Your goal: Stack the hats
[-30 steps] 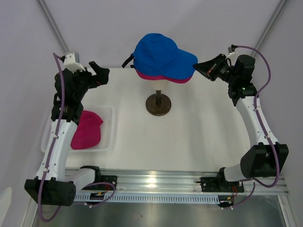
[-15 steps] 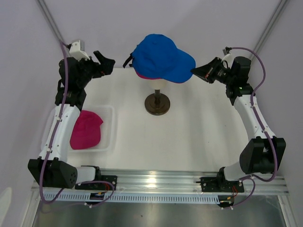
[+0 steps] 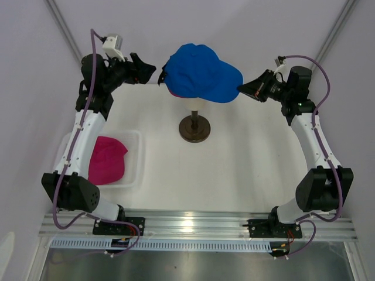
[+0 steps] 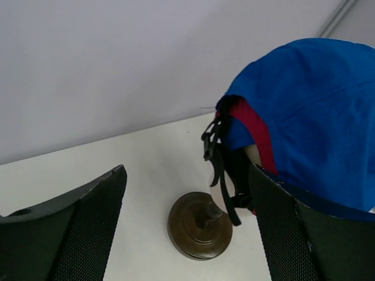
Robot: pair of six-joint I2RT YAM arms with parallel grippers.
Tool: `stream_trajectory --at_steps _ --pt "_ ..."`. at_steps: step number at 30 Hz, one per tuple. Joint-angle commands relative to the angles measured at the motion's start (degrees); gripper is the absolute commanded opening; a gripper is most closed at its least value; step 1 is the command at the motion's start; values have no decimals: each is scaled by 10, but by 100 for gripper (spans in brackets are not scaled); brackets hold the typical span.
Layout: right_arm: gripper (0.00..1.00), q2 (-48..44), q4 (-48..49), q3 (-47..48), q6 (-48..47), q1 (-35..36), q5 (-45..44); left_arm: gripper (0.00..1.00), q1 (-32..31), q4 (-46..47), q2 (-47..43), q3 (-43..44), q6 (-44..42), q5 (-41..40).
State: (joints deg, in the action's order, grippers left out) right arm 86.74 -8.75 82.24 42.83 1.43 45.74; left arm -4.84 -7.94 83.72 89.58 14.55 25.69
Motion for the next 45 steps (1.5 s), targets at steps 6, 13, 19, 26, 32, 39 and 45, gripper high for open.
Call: stream_trajectory --at_steps 6,13,19,26,32,39,45 --pt "0 41 -48 22 -38 -3 -14 82 -49 -54 93 147 -15 58" --pt "0 51 -54 39 -40 -3 -11 70 -74 -113 137 184 -17 -90" --pt "0 55 -51 47 -35 -3 -8 59 -80 -98 137 153 -12 -148" --pt "0 63 -53 48 -35 -3 -5 47 -89 -102 162 150 -15 -143" --pt "0 78 -74 49 -48 -5 -16 40 -90 -106 135 104 -26 -163" --pt "0 97 -86 100 -52 -8 -3 48 -90 -92 74 75 -48 -173" --pt "66 109 -128 187 -72 -9 7 76 -63 -104 4 75 -38 -199"
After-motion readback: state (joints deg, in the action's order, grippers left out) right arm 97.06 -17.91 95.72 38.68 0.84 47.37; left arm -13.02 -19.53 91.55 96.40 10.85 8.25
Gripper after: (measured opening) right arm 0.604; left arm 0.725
